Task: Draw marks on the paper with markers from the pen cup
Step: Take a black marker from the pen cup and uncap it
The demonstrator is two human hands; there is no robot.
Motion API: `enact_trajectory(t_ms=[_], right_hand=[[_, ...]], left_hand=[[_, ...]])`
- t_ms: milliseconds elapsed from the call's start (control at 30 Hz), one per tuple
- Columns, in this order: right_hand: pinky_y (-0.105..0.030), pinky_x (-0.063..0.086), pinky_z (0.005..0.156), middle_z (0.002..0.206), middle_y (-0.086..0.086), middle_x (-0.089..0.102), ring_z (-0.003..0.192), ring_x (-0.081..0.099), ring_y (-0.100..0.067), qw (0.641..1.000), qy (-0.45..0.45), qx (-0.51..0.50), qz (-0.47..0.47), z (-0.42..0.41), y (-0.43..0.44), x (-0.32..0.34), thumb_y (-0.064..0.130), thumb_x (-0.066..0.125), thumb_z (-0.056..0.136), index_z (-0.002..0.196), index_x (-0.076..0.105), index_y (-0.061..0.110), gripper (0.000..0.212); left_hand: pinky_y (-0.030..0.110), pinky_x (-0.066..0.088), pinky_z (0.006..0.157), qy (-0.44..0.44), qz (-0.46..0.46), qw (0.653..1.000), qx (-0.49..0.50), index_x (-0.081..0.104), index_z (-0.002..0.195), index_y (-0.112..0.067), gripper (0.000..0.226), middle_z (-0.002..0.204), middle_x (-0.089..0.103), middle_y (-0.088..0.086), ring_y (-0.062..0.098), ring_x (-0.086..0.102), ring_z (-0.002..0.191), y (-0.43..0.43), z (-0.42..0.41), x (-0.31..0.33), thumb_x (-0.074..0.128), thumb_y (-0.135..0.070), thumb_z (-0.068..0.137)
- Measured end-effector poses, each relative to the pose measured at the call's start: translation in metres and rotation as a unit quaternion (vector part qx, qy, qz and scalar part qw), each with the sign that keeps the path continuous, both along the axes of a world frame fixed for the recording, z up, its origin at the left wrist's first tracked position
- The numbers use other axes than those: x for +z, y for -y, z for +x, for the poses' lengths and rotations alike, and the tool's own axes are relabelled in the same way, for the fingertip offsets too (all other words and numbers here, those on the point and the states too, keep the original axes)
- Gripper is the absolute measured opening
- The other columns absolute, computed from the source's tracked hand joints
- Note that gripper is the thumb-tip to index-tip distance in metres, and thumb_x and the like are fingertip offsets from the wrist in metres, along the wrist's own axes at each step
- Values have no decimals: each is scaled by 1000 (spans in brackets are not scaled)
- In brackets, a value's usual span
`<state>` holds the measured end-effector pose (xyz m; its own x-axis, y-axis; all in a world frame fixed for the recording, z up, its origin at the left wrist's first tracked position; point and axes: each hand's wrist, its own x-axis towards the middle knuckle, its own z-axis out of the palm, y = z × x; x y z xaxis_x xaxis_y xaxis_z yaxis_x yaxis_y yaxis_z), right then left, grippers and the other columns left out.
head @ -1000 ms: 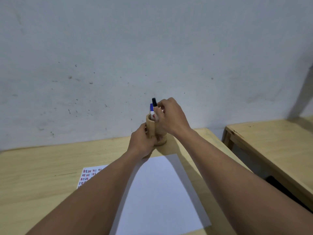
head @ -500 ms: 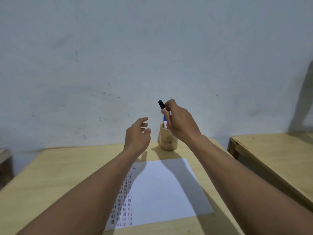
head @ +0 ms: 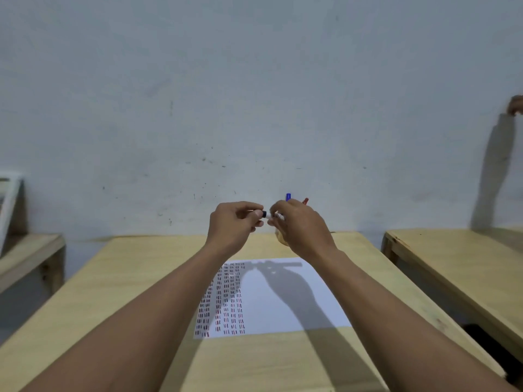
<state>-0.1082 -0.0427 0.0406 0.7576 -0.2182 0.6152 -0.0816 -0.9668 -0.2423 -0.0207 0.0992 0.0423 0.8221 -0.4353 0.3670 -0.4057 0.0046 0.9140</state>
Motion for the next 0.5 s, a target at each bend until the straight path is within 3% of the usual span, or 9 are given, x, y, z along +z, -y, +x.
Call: enact_trajectory(t_ms=[100, 167, 200, 233, 300, 367, 433, 500], right_hand=[[-37, 52, 65, 106, 1, 61, 79, 63, -23, 996, 69, -13, 46, -9, -19, -9, 33, 63, 97, 108, 65, 19, 18], [-33, 46, 59, 77, 7, 60, 64, 57, -17, 983, 74, -43, 164, -13, -36, -14, 43, 59, 98, 81, 61, 21, 28], [-31, 45, 58, 65, 7, 56, 59, 53, -15, 961, 63, -39, 266, -13, -43, -15, 47, 58, 97, 72, 59, 20, 37], [-30, 46, 55, 62, 6, 53, 56, 51, -14, 923, 55, -19, 381, -13, -50, -13, 49, 58, 97, 72, 61, 17, 41], [-25, 45, 47, 66, 1, 52, 54, 48, -12, 804, 61, 52, 590, -12, -59, -8, 46, 60, 98, 88, 67, 12, 36], [-20, 42, 45, 66, 1, 51, 52, 46, -9, 697, 85, 104, 704, -8, -65, -5, 36, 63, 99, 91, 67, 15, 23], [-17, 46, 46, 64, 2, 55, 51, 50, -7, 636, 104, 130, 753, -1, -70, -4, 26, 67, 98, 87, 66, 13, 18], [-15, 51, 49, 62, 1, 60, 50, 55, -5, 606, 117, 146, 773, 4, -76, -5, 19, 68, 98, 84, 67, 8, 17]], left_hand=[[40, 62, 83, -10, -35, 999, 29, 78, 88, -18, 13, 83, 79, 6, 17, 77, 80, -10, -2, -3, 68, -10, 92], [41, 62, 83, -23, -56, 998, 35, 77, 89, -18, 13, 84, 79, 7, 16, 77, 81, -16, -2, -5, 68, -10, 93], [42, 61, 84, -31, -60, 997, 30, 77, 90, -18, 12, 86, 79, 7, 16, 77, 82, -19, -3, -6, 67, -11, 93], [42, 61, 84, -39, -61, 997, 19, 77, 91, -17, 12, 87, 79, 8, 17, 77, 84, -22, -4, -7, 67, -12, 94], [42, 61, 85, -48, -57, 997, -1, 77, 93, -16, 11, 90, 79, 9, 18, 77, 87, -27, -5, -9, 66, -13, 95], [41, 62, 84, -44, -51, 998, -9, 77, 96, -15, 11, 92, 78, 9, 19, 76, 90, -32, -6, -10, 66, -13, 95], [40, 62, 84, -40, -47, 998, -13, 77, 100, -12, 12, 95, 78, 9, 18, 76, 91, -37, -4, -11, 65, -13, 96], [39, 62, 83, -39, -42, 998, -14, 76, 100, -10, 13, 95, 78, 10, 19, 76, 91, -41, -2, -12, 65, -12, 96]])
